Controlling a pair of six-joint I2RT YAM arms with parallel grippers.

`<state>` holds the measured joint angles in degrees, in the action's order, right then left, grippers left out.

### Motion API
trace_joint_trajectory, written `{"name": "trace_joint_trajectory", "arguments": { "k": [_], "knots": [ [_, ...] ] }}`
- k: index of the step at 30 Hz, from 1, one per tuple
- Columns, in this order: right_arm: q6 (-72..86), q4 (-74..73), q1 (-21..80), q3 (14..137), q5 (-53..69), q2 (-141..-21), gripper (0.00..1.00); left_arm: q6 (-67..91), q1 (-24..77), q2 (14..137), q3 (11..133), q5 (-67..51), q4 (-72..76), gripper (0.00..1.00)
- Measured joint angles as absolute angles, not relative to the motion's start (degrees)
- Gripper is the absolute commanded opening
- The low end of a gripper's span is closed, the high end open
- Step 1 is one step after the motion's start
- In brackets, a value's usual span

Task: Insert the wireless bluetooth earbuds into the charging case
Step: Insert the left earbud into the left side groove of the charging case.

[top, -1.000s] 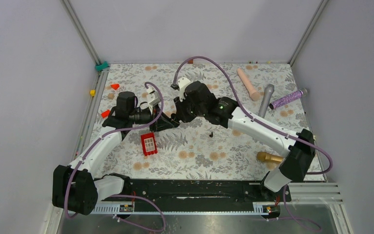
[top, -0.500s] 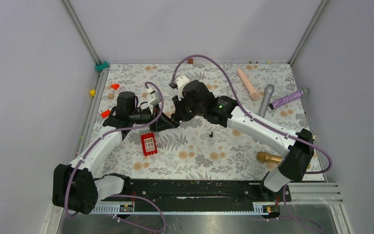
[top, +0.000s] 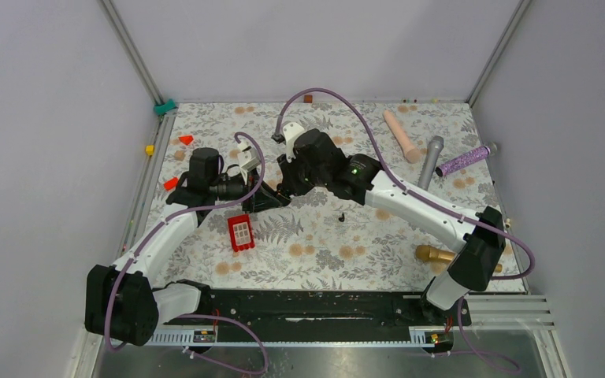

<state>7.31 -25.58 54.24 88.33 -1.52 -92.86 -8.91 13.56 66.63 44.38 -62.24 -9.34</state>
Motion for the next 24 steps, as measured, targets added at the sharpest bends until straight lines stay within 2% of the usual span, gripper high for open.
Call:
{"name": "trace_joint_trajectory", "arguments": {
  "k": [24],
  "knots": [
    [6.76,-25.85,55.22,88.31,-2.57,-93.17,0.18,-8.91,13.56,66.63,44.14,-62.24,-9.93,0.00]
  ]
}}
